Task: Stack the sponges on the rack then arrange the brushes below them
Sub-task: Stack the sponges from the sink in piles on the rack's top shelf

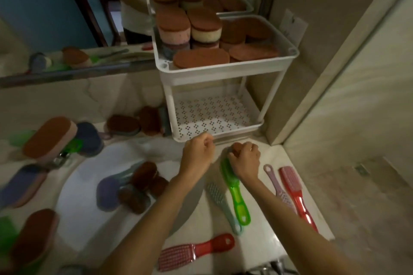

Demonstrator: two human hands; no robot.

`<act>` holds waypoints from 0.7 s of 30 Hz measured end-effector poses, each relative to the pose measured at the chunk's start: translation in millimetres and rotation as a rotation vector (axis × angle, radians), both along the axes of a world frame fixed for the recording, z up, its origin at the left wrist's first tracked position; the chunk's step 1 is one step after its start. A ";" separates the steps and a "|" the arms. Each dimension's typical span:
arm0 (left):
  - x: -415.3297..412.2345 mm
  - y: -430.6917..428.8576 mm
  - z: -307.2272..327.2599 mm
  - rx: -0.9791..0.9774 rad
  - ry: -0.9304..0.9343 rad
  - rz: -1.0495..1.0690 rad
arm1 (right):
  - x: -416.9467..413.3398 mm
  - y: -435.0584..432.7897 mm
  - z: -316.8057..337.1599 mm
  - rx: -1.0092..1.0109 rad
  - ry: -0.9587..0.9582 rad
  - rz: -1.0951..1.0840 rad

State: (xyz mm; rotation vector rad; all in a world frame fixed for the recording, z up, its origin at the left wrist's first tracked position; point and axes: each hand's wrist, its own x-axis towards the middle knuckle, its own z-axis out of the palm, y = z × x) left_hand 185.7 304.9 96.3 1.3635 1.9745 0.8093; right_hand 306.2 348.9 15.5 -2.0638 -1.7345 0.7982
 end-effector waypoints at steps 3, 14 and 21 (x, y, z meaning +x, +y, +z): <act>-2.1 -6.0 -26.0 -0.146 -0.033 -0.001 | 11.5 3.2 -8.5 -0.141 -0.086 -0.012; -15.5 -2.0 -58.9 -0.224 -0.172 0.181 | 12.4 7.0 -21.1 -0.033 -0.121 0.030; -21.1 -12.2 -76.2 -0.303 -0.191 0.191 | 13.0 21.9 -26.5 -0.286 0.059 -0.141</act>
